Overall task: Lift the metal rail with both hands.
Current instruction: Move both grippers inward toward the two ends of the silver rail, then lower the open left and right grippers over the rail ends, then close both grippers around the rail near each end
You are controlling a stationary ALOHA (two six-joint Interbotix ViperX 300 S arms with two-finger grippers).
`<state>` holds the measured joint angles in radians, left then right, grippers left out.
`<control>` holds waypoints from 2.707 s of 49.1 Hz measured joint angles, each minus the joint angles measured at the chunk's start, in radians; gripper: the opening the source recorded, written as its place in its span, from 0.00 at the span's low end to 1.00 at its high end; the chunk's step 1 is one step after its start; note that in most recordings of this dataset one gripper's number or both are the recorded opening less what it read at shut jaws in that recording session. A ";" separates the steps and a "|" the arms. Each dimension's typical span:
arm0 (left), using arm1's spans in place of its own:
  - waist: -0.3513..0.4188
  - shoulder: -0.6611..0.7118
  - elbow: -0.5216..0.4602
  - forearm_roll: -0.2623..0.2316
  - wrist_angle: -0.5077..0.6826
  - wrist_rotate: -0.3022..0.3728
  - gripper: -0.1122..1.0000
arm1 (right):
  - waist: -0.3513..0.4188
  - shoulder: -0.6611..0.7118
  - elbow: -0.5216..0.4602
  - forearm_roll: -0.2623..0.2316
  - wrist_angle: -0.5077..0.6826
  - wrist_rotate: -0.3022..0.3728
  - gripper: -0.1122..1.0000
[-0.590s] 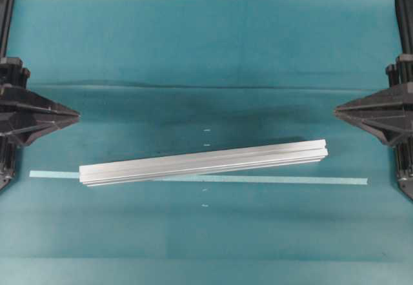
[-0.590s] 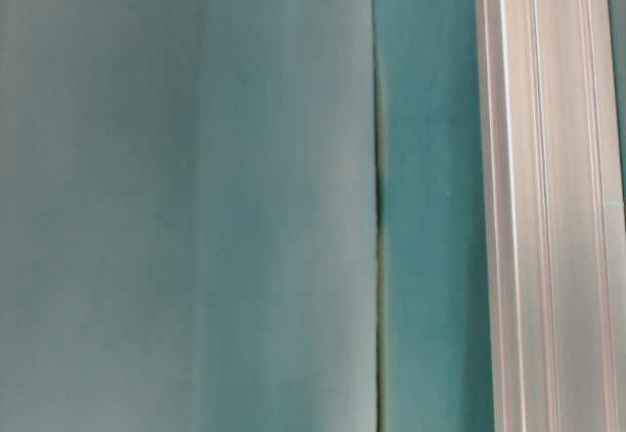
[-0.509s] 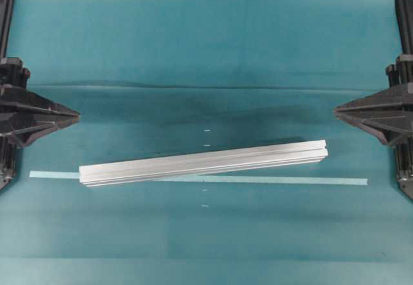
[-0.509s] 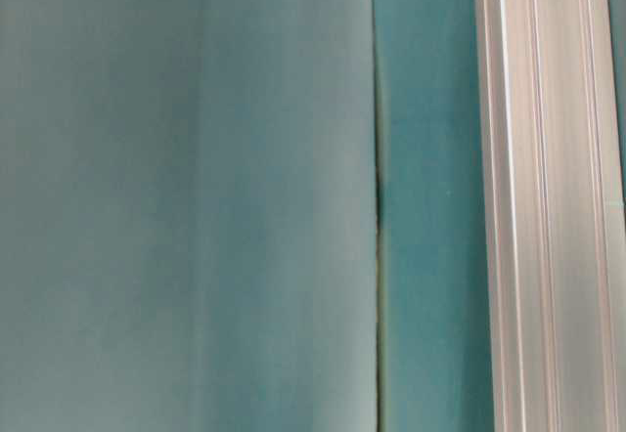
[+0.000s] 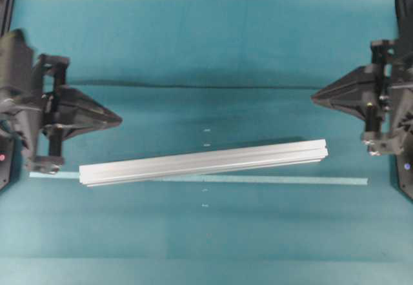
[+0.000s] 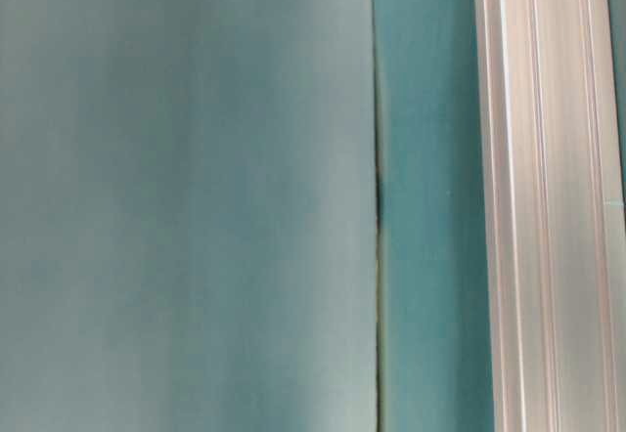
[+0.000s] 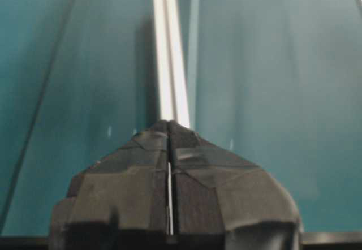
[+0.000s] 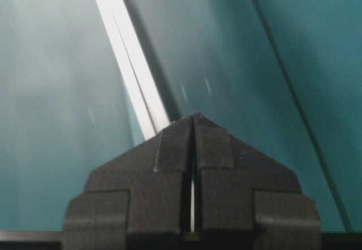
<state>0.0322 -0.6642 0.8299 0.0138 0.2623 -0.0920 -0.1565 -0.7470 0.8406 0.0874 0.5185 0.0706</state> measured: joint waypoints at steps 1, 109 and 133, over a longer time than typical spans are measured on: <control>0.000 0.011 -0.012 0.002 0.021 0.000 0.05 | 0.000 0.012 -0.011 -0.003 0.021 -0.003 0.08; -0.029 0.565 -0.054 0.003 0.123 -0.184 0.97 | 0.037 0.618 -0.107 0.011 0.161 -0.419 0.99; -0.051 0.597 -0.043 0.003 0.077 -0.189 0.97 | 0.072 0.675 -0.104 0.035 0.117 -0.419 0.99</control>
<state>-0.0184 -0.0675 0.7869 0.0169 0.3390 -0.2807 -0.0844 -0.0721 0.7363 0.1227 0.6351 -0.3482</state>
